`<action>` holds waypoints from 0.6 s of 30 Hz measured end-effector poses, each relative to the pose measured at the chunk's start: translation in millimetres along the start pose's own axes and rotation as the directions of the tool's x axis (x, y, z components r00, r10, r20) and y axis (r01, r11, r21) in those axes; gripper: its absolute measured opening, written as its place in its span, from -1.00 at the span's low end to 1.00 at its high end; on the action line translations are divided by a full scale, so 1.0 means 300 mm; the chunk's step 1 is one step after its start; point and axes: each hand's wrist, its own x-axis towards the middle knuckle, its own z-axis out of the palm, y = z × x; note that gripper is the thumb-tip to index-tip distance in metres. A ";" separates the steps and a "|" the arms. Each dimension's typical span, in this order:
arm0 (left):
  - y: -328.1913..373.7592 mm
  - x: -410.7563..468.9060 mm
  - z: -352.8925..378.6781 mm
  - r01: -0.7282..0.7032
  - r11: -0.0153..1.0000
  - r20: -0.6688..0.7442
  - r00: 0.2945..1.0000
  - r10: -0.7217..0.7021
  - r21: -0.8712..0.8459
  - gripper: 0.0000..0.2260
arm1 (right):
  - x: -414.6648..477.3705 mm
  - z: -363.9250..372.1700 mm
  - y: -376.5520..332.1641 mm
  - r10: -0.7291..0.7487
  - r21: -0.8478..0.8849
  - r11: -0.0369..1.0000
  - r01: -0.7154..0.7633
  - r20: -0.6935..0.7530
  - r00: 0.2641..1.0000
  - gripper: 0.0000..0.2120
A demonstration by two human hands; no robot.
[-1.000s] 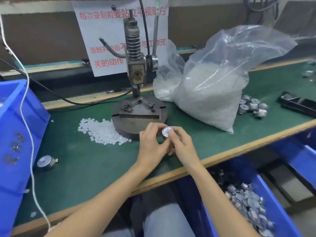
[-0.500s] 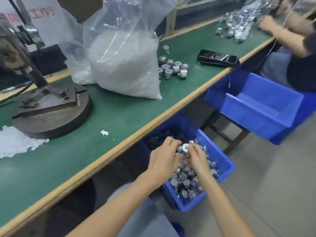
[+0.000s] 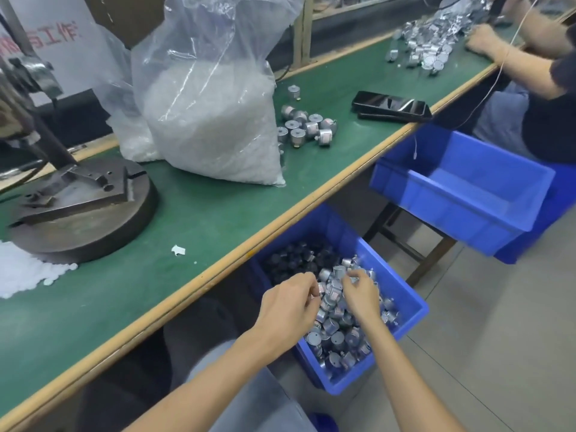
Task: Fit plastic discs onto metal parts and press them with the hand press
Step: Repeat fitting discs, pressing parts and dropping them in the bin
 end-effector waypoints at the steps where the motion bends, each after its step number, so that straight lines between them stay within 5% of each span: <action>1: 0.002 -0.001 -0.011 -0.016 1.000 -0.016 1.000 0.016 0.000 -0.94 | -0.012 -0.013 -0.036 -0.036 0.014 0.999 0.036 -0.019 0.999 -0.79; 9: -0.009 -0.033 -0.245 -0.168 0.983 -0.292 0.939 0.184 0.081 -0.95 | -0.153 -0.073 -0.516 -0.435 0.190 0.883 0.428 -0.007 0.900 -0.71; 18: -0.237 -0.197 -0.687 0.125 0.968 -0.586 0.810 0.027 0.217 -0.94 | -0.459 0.171 -0.989 -0.762 0.324 0.647 0.690 0.309 0.569 -0.74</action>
